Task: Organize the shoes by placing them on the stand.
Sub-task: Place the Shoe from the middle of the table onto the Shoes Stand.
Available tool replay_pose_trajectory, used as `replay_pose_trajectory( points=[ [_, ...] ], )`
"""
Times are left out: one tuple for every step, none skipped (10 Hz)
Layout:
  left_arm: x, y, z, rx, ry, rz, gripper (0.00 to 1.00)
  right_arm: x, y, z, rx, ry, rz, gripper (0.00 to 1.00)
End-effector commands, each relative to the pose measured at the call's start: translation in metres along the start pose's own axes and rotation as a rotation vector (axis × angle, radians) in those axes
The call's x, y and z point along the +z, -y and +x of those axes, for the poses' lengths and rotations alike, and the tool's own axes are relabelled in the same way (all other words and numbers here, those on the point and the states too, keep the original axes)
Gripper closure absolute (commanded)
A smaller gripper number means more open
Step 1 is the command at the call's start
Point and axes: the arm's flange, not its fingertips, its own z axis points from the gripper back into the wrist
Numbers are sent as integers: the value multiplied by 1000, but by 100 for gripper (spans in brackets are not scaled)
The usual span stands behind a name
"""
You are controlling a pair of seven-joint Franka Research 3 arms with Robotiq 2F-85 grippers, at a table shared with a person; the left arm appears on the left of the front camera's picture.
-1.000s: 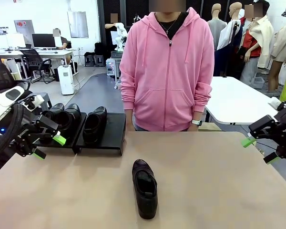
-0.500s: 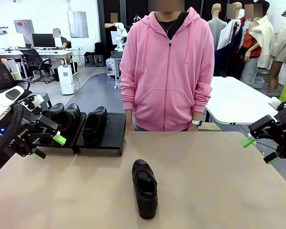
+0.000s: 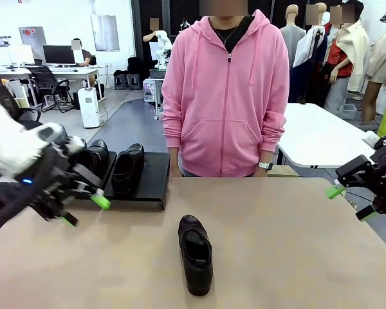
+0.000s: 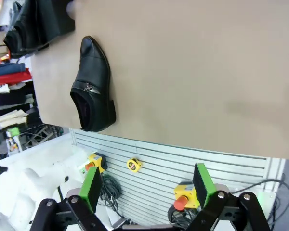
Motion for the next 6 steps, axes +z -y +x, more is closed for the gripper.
replay_pose_trajectory(
  points=[
    [-70, 76, 10, 48, -78, 187, 0, 3, 0, 3, 24, -1, 34, 0],
    [-101, 102, 15, 43, -100, 237, 0, 3, 0, 3, 24, -1, 34, 0],
    [-127, 124, 17, 58, -68, 298, 0, 3, 0, 3, 24, -1, 34, 0],
    [-137, 136, 20, 40, -76, 332, 0, 3, 0, 3, 24, -1, 34, 0],
    [-139, 145, 20, 34, -41, 324, 0, 3, 0, 3, 24, -1, 34, 0],
    [-143, 132, -13, 29, -85, 262, 0, 3, 0, 3, 24, -1, 34, 0]
  ],
)
